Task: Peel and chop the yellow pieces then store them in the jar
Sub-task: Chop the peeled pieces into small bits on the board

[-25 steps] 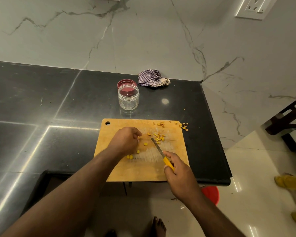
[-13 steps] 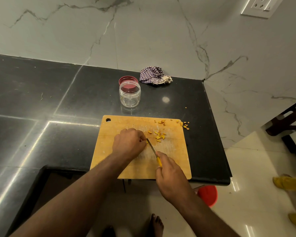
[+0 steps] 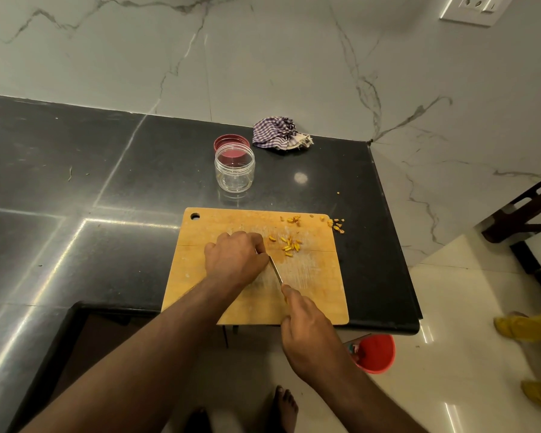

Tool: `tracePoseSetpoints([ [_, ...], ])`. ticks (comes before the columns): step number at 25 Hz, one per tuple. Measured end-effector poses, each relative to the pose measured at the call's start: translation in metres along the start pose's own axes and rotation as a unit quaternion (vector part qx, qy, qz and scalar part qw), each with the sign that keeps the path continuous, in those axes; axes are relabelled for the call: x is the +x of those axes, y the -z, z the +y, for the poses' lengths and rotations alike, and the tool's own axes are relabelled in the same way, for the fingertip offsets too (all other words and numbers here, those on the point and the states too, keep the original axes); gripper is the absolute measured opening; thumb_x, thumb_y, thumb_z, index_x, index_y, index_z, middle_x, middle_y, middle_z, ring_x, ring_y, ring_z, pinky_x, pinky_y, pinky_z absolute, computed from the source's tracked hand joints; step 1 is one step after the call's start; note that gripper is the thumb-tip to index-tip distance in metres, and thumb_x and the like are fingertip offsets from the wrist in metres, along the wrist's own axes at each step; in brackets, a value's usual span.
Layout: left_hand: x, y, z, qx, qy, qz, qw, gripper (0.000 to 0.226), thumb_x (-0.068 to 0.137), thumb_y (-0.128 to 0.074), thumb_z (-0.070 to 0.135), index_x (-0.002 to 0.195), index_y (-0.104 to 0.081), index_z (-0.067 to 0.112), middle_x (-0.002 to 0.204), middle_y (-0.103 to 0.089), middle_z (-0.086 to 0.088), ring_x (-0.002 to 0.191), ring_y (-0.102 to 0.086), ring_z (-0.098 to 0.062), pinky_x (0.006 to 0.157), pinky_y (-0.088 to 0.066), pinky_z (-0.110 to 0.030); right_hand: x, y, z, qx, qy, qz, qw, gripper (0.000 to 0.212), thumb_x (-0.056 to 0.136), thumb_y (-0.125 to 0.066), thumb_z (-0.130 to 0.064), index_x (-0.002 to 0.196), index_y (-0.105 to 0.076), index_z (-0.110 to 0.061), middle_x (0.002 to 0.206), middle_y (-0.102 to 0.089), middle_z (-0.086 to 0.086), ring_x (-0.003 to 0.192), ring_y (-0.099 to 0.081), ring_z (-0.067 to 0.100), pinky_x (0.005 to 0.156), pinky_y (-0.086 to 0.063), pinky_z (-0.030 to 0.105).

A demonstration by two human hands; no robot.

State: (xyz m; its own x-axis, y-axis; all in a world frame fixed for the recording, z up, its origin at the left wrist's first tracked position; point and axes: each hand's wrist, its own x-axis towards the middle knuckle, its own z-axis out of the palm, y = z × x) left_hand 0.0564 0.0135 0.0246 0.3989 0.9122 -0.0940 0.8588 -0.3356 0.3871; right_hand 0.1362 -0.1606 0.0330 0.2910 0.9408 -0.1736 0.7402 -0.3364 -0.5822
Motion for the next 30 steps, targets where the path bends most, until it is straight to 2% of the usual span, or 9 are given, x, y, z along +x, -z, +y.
tracePoseSetpoints([
  [4,-0.003,-0.002,-0.005,-0.008,-0.012,0.003,1.0,0.012,0.088,-0.056,0.042,0.092,-0.067,0.038,0.099,-0.064,0.011,0.102,-0.052,-0.019,0.079,-0.033,-0.039,-0.007,0.01,0.001,0.036,-0.002,0.022,0.999,0.051,0.102,-0.036,-0.019,0.152,-0.028,-0.025,0.147,-0.042,-0.006,0.13,-0.041,0.005,0.1,-0.031,0.013],
  [8,-0.006,-0.005,-0.008,-0.017,-0.012,0.01,1.0,0.018,0.089,-0.056,0.044,0.098,-0.071,0.038,0.099,-0.063,0.013,0.102,-0.051,-0.018,0.078,-0.032,-0.038,0.004,0.013,-0.003,0.034,0.009,0.019,0.999,0.052,0.101,-0.036,-0.021,0.152,-0.028,-0.026,0.149,-0.041,-0.005,0.133,-0.04,0.007,0.107,-0.035,0.021],
  [12,-0.006,-0.005,-0.007,-0.024,0.0,0.008,1.0,0.019,0.088,-0.057,0.046,0.098,-0.071,0.039,0.1,-0.063,0.014,0.103,-0.051,-0.017,0.078,-0.031,-0.038,0.014,0.008,-0.004,0.023,0.009,0.004,1.0,0.052,0.101,-0.036,-0.02,0.152,-0.027,-0.024,0.15,-0.04,-0.004,0.133,-0.04,0.009,0.108,-0.035,0.024],
  [22,-0.003,-0.001,-0.003,-0.024,0.017,-0.003,1.0,0.01,0.086,-0.059,0.042,0.087,-0.067,0.038,0.091,-0.065,0.016,0.099,-0.053,-0.016,0.079,-0.031,-0.039,-0.002,0.015,0.003,0.038,0.006,-0.008,0.999,0.051,0.102,-0.036,-0.02,0.152,-0.029,-0.026,0.15,-0.041,-0.007,0.133,-0.039,0.003,0.109,-0.033,0.019],
  [26,0.002,0.007,-0.01,-0.055,0.011,-0.037,0.998,0.018,0.091,-0.057,0.035,0.099,-0.072,0.04,0.109,-0.068,0.02,0.108,-0.054,-0.015,0.083,-0.031,-0.039,0.0,0.023,0.008,0.055,-0.002,0.038,0.998,0.05,0.102,-0.039,-0.02,0.151,-0.031,-0.028,0.145,-0.044,-0.007,0.125,-0.042,0.003,0.103,-0.036,0.019],
  [30,0.007,0.02,-0.025,-0.101,0.032,-0.055,0.993,0.024,0.094,-0.054,0.028,0.105,-0.072,0.039,0.12,-0.066,0.018,0.108,-0.058,-0.014,0.094,-0.044,-0.043,0.006,0.018,0.009,0.044,0.026,-0.007,0.999,0.051,0.101,-0.039,-0.021,0.151,-0.032,-0.028,0.147,-0.043,-0.008,0.132,-0.04,0.004,0.107,-0.032,0.016],
])
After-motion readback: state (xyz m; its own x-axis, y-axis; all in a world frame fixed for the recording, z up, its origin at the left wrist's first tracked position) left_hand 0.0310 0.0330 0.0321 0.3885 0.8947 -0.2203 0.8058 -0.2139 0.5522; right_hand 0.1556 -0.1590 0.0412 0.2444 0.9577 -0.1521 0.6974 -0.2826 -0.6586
